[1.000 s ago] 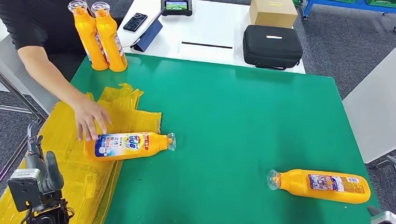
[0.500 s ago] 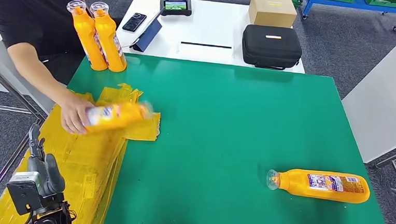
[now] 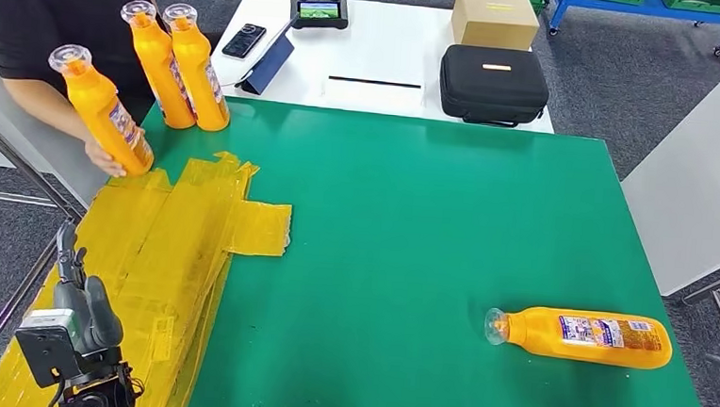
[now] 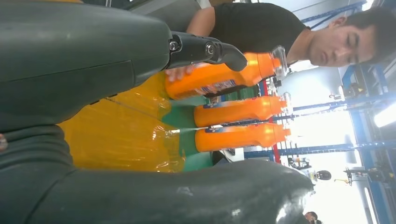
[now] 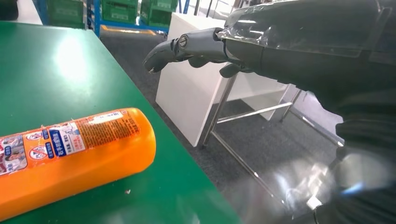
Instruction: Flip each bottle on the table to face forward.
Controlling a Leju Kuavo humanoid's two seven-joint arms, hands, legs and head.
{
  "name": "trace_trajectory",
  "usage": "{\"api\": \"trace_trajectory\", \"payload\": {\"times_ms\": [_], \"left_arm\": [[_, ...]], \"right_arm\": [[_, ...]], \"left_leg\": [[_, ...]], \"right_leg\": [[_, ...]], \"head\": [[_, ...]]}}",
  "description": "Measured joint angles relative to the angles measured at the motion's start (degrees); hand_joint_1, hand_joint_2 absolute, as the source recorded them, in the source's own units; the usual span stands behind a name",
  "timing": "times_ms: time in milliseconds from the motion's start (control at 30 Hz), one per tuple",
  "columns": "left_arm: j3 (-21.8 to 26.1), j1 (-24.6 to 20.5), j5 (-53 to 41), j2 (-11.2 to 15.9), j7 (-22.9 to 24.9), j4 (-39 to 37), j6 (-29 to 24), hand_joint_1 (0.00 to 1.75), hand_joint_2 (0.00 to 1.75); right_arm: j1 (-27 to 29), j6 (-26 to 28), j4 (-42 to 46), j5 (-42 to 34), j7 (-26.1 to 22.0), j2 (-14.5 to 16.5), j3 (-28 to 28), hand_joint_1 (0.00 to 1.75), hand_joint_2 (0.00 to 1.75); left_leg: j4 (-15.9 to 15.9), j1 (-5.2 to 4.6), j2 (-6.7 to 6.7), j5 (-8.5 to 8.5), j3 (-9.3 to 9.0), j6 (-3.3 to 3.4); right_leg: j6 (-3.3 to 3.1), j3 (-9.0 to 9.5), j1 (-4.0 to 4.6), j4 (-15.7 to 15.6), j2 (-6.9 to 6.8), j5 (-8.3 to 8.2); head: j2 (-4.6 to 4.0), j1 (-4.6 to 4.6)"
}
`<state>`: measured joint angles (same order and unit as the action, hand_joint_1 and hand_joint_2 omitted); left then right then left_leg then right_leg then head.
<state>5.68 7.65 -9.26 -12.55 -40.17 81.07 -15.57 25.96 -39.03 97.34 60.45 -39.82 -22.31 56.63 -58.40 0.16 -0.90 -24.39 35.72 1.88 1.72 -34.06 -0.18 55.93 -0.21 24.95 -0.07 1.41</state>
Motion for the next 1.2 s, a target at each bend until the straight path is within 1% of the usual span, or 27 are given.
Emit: {"api": "trace_trajectory", "payload": {"times_ms": [233,400,500,667,900,1033,1200], "left_arm": [[-0.4,-0.03,-0.08,-0.08,0.0,0.0,0.85,0.0,0.0],[-0.64,-0.42,-0.31,-0.28,0.07,-0.01,1.1,0.0,0.0],[-0.74,-1.09,-0.3,-0.3,0.12,-0.24,1.67,0.0,0.0],[-0.74,-2.21,0.31,-0.25,0.07,-1.26,2.35,0.0,0.0],[-0.74,-3.02,0.86,-0.22,0.04,-2.33,2.91,0.0,0.0],[-0.74,-3.11,0.86,-0.26,0.03,-2.51,2.96,0.0,0.0],[-0.74,-3.23,0.84,-0.32,0.02,-2.51,3.05,0.0,0.0]], "right_arm": [[-0.52,3.66,-0.79,4.1,0.0,0.06,-1.79,0.0,1.75],[-2.19,6.59,-2.34,8.66,-0.04,1.53,-4.48,0.0,1.75],[-2.92,6.85,-3.45,10.1,-0.06,2.11,-6.52,0.0,1.75],[-3.33,6.75,-4.45,10.61,-0.07,2.07,-8.25,0.0,1.75],[-4.9,7.02,-7.2,11.19,-0.07,-0.33,-10.35,0.0,1.75],[-6.74,8.66,-9.45,12.48,0.01,-1.15,-12.12,0.0,1.75],[-9.78,10.56,-13.45,12.74,0.37,-3.22,-14.67,0.0,1.75]], "left_leg": [[0.0,0.0,0.01,0.01,-0.01,0.0],[0.0,0.01,0.02,0.02,-0.02,0.01],[0.0,0.01,0.0,0.04,-0.02,0.03],[0.0,0.01,0.01,0.04,-0.01,0.04],[0.0,-0.01,0.0,0.05,0.0,0.05],[0.0,0.0,0.02,0.05,-0.01,0.04],[0.0,0.0,0.01,0.08,-0.02,0.07]], "right_leg": [[0.0,0.01,0.01,0.0,0.0,0.0],[0.0,0.02,0.02,0.01,0.01,0.0],[0.0,0.03,0.01,0.01,-0.01,0.0],[0.0,0.05,0.01,0.01,0.0,0.0],[0.0,0.04,-0.01,0.01,0.0,0.0],[0.0,0.05,0.0,0.01,0.0,-0.02],[0.0,0.05,0.0,0.01,-0.01,-0.02]], "head": [[0.0,0.0],[0.0,0.0],[0.0,0.02],[0.0,0.01],[0.0,0.01],[0.0,0.02],[0.0,0.01]]}}
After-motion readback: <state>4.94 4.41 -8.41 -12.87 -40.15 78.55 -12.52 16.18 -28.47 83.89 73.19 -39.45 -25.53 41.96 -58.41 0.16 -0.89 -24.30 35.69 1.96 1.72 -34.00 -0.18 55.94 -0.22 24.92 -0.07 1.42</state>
